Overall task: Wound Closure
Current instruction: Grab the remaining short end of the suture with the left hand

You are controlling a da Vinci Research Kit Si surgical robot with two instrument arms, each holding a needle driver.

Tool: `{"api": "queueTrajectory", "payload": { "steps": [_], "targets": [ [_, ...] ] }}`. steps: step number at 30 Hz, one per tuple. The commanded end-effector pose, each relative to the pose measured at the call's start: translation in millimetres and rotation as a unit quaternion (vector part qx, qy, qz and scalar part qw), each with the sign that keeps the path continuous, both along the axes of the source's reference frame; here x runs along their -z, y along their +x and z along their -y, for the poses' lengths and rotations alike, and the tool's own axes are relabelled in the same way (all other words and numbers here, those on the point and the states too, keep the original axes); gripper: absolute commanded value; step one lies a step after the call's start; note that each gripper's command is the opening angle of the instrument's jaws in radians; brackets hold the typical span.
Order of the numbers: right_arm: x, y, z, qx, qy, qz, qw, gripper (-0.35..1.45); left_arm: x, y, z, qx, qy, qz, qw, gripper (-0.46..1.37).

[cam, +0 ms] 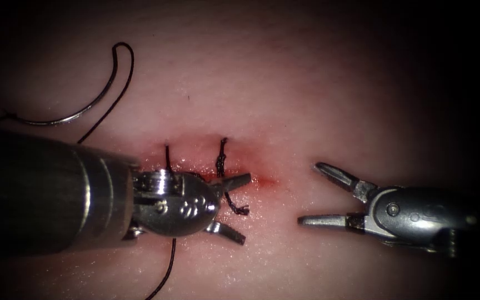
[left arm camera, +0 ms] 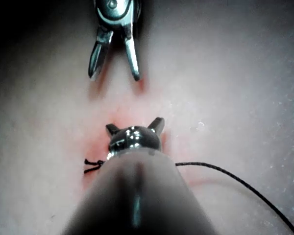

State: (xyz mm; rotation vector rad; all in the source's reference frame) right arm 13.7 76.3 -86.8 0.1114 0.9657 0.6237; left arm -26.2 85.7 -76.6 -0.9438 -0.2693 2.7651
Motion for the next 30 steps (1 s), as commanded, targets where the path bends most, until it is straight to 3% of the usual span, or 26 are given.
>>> {"api": "queueTrajectory", "payload": {
  "steps": [1, 19, 30],
  "targets": [
    [0.0, 0.0, 0.0, 0.003, 0.001, -0.003, 1.0, 1.37, -0.3, 0.0, 0.0, -0.003, 0.001, -0.001, 1.0, 0.55],
    [-0.1, 0.2, 0.2, 0.002, 0.001, -0.002, 1.0, 1.37, -4.3, -1.3, 1.5, -0.008, 0.003, -0.022, 0.9997, 0.5],
    [-0.1, 0.2, 0.4, 0.003, 0.0, -0.002, 1.0, 1.37, -6.3, -1.3, 2.2, -0.008, 0.013, -0.03, 0.9994, 0.37]
  ]
}}
